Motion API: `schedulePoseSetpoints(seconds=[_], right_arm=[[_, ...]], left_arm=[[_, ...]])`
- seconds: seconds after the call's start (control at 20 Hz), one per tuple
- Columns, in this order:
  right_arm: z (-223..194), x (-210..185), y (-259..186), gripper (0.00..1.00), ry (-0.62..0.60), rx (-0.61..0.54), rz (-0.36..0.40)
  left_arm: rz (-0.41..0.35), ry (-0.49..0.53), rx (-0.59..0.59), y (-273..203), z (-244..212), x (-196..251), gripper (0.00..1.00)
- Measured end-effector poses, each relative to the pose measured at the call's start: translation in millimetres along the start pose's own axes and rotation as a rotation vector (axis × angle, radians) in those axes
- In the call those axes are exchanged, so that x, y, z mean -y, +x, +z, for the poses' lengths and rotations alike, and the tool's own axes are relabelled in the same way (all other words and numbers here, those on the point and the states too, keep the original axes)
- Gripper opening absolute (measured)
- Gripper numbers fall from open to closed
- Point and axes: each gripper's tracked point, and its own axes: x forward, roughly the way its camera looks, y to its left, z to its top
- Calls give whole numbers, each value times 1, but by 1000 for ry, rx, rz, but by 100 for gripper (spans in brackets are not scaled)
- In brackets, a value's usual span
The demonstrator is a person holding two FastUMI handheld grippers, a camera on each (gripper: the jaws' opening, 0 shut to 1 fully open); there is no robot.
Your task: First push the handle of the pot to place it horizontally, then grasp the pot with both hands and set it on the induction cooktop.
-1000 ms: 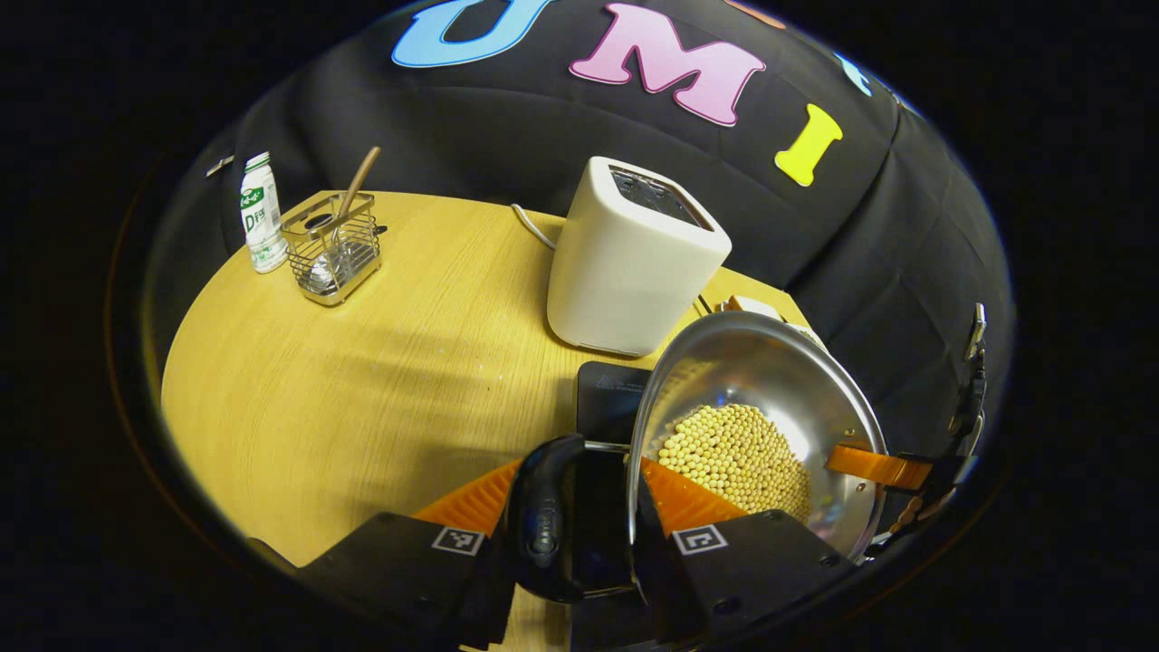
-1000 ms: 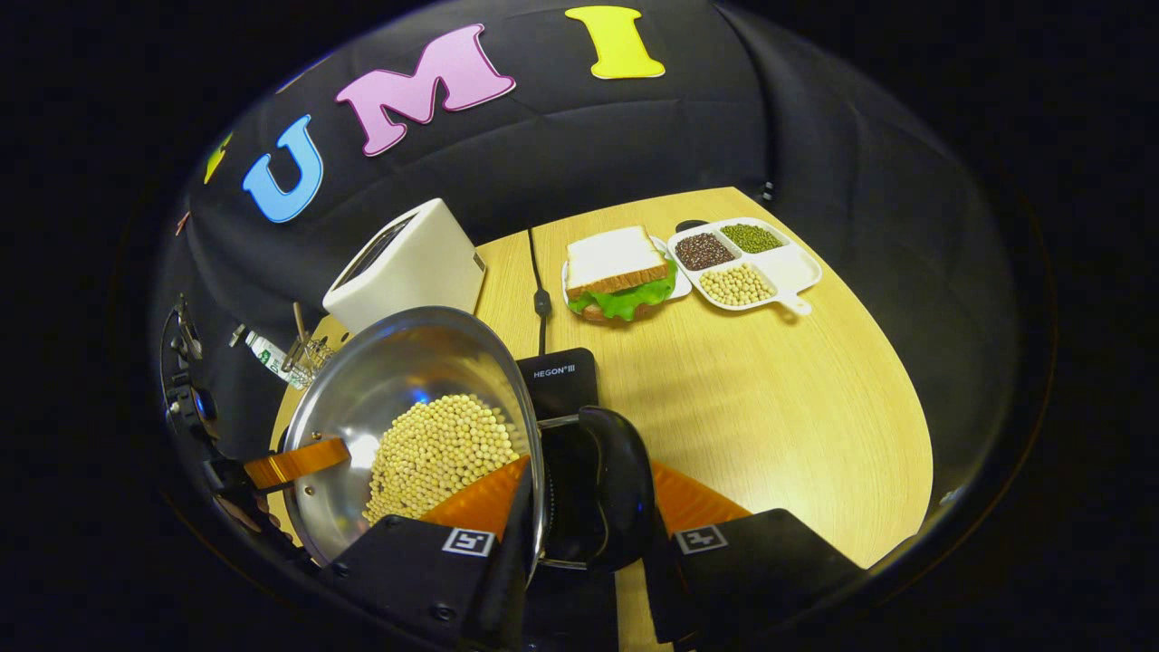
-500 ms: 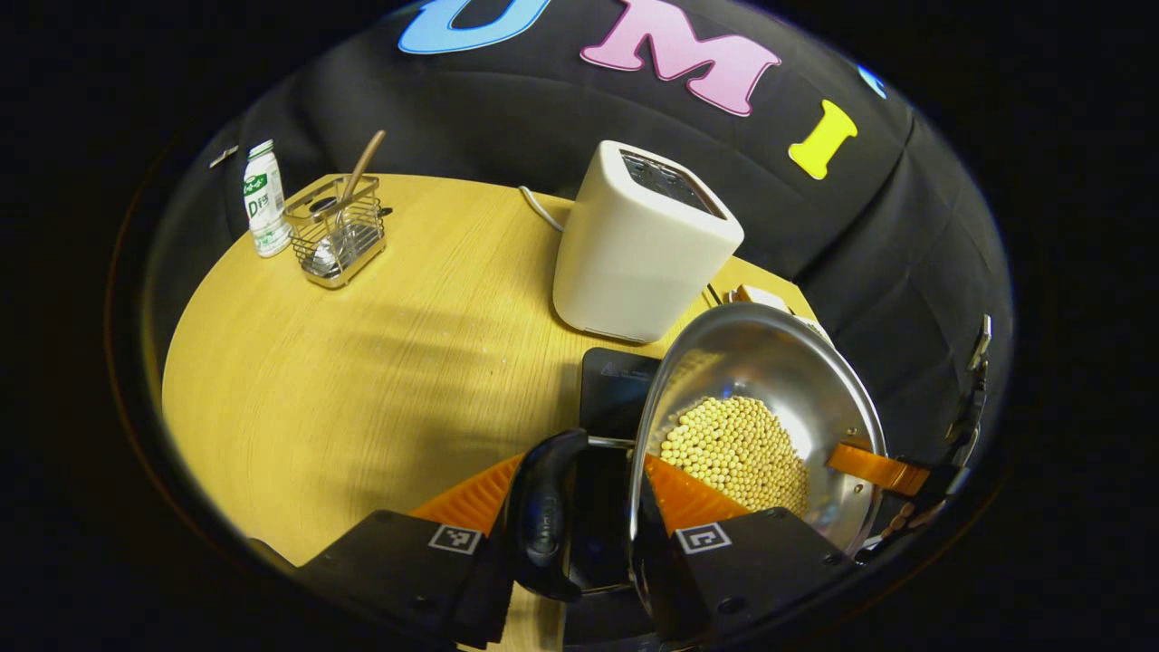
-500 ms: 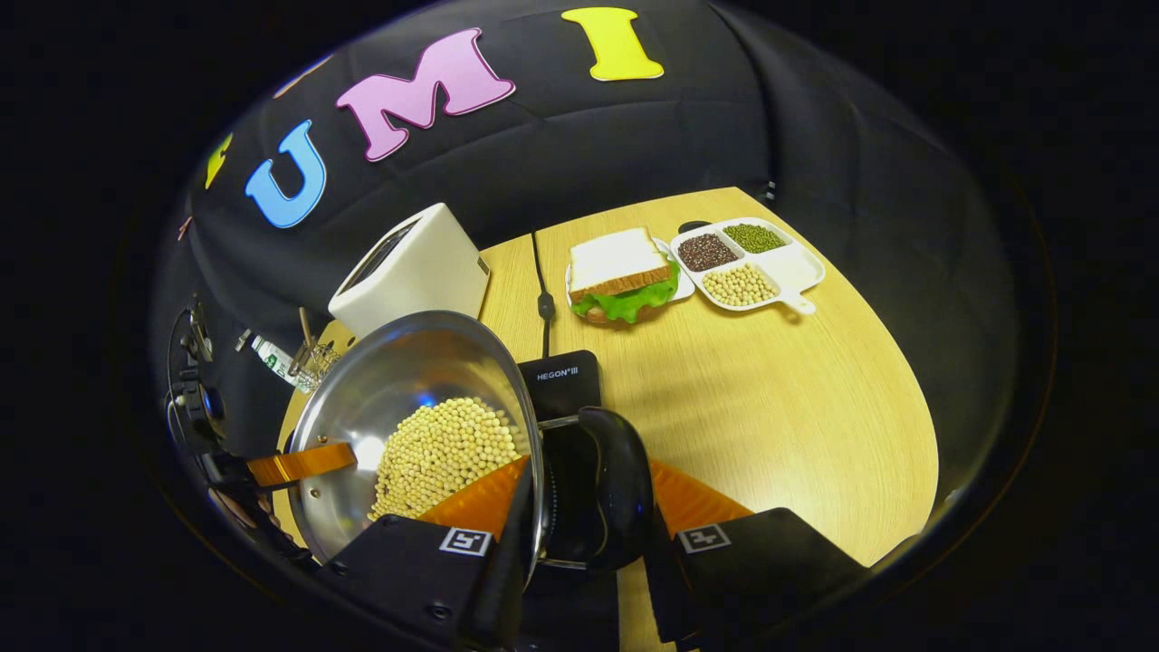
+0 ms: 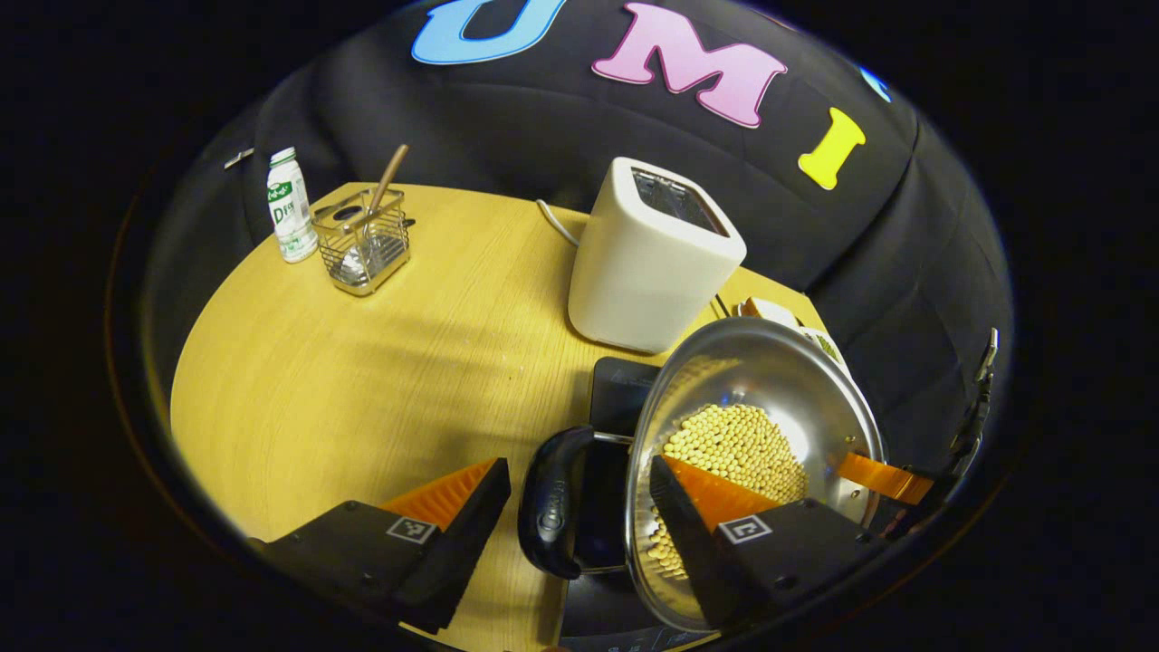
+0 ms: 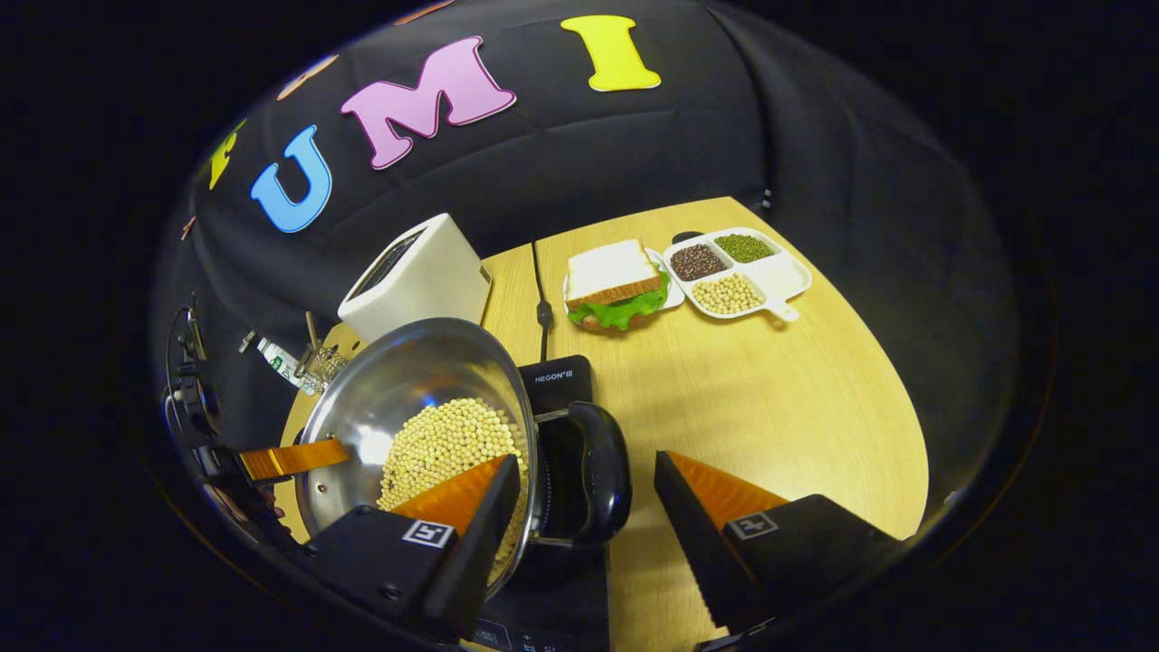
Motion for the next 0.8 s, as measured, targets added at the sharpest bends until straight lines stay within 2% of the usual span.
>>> schedulePoseSetpoints(seconds=[0.1,0.15,0.2,0.25,0.55,0.7,0.8], right_arm=[[5,3,-17,99,3,34,-24],[10,3,-27,99,4,58,-35],[14,2,-38,93,2,81,-44],[16,1,-51,99,-1,99,-56],[49,-12,-140,99,-78,303,-102],[63,-29,-179,99,-119,420,-99],[69,-41,-205,98,-137,488,-98]], left_arm=[[-1,21,36,-18,9,2,96],[5,38,57,-28,15,4,96],[9,58,84,-41,22,5,96],[10,75,111,-56,27,8,96],[-11,136,305,-161,63,29,95],[18,163,415,-213,71,23,96],[55,153,448,-240,61,15,95]])
